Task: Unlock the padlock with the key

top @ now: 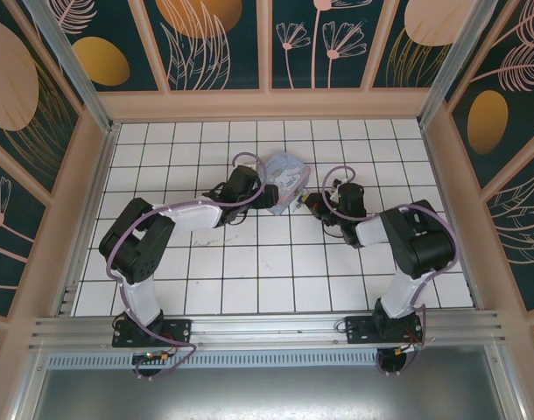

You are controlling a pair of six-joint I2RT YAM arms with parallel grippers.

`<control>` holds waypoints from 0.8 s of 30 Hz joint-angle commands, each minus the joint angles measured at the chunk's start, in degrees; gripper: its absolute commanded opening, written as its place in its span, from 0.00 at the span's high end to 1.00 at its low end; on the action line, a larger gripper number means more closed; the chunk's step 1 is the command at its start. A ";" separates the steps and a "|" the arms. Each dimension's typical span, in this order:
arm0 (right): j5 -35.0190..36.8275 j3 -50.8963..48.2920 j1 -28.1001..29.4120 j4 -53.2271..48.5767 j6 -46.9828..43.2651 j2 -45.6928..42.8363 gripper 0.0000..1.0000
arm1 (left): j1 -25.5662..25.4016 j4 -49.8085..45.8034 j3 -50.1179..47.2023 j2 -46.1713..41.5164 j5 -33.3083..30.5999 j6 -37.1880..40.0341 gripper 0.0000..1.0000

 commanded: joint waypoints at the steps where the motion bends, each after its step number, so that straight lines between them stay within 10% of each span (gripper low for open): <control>1: 1.12 -2.22 2.99 -2.82 -1.58 -5.44 1.00 | 0.41 -15.54 -0.95 2.95 -0.13 2.89 0.11; 24: 18.61 -14.46 40.27 -4.21 10.74 -14.94 1.00 | 0.44 -21.03 -0.75 -18.21 2.32 1.15 0.01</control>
